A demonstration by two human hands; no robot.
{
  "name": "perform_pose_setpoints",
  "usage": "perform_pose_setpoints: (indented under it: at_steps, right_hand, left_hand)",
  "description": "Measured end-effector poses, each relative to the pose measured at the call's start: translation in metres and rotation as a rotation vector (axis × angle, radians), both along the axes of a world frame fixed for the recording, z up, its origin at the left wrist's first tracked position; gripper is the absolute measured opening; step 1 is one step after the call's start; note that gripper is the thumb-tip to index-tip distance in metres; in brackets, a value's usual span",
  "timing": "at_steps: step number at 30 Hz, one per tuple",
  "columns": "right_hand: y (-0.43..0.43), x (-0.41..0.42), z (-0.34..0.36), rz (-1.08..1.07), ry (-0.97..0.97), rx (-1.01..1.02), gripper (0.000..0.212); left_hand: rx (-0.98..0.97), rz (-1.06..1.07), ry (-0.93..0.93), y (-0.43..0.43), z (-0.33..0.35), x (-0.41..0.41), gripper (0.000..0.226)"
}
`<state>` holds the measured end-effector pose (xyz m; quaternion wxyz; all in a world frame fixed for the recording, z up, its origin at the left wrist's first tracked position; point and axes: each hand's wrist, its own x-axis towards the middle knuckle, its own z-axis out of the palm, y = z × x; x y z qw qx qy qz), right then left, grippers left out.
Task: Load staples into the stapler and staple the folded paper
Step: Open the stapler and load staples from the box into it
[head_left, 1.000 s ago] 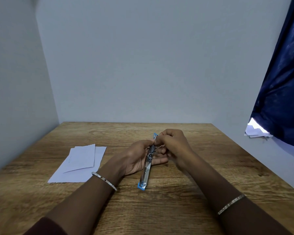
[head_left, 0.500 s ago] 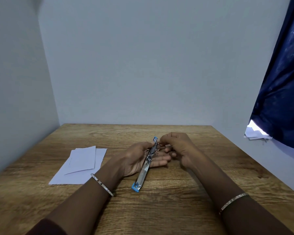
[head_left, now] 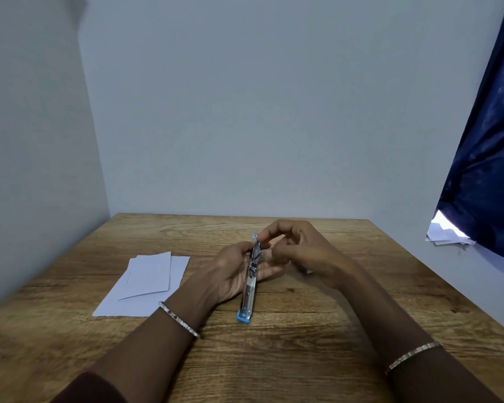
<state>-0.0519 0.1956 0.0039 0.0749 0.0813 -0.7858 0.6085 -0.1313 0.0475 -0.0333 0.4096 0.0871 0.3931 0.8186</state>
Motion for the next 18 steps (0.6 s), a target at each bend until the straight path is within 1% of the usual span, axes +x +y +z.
perform_pose_setpoints:
  at_steps: [3, 5, 7, 9, 12, 18]
  right_hand:
    - [0.003, 0.003, 0.002, 0.092, -0.021, 0.082, 0.028]
    - [0.001, 0.001, -0.002, 0.083, -0.002, 0.092, 0.027]
    - [-0.004, -0.005, -0.009, 0.000, 0.065, 0.036, 0.019]
    - [-0.008, -0.010, -0.014, -0.133, 0.133, 0.029, 0.012]
    - [-0.010, -0.013, -0.019, -0.292, 0.215, 0.055, 0.015]
    - [-0.013, -0.015, -0.024, -0.400, 0.332, 0.178, 0.011]
  left_hand:
    - [0.042, 0.004, -0.023, -0.002, 0.001, 0.000, 0.039]
    - [0.038, 0.012, -0.027, -0.002, 0.001, -0.001, 0.042]
    - [0.034, 0.017, -0.016, -0.001, 0.002, 0.000, 0.046]
    - [0.050, 0.009, -0.011, 0.000, 0.003, 0.002, 0.046]
    - [0.038, 0.029, -0.016, 0.002, 0.003, 0.003, 0.045]
    - [0.033, 0.025, -0.014, 0.000, 0.003, 0.002, 0.049]
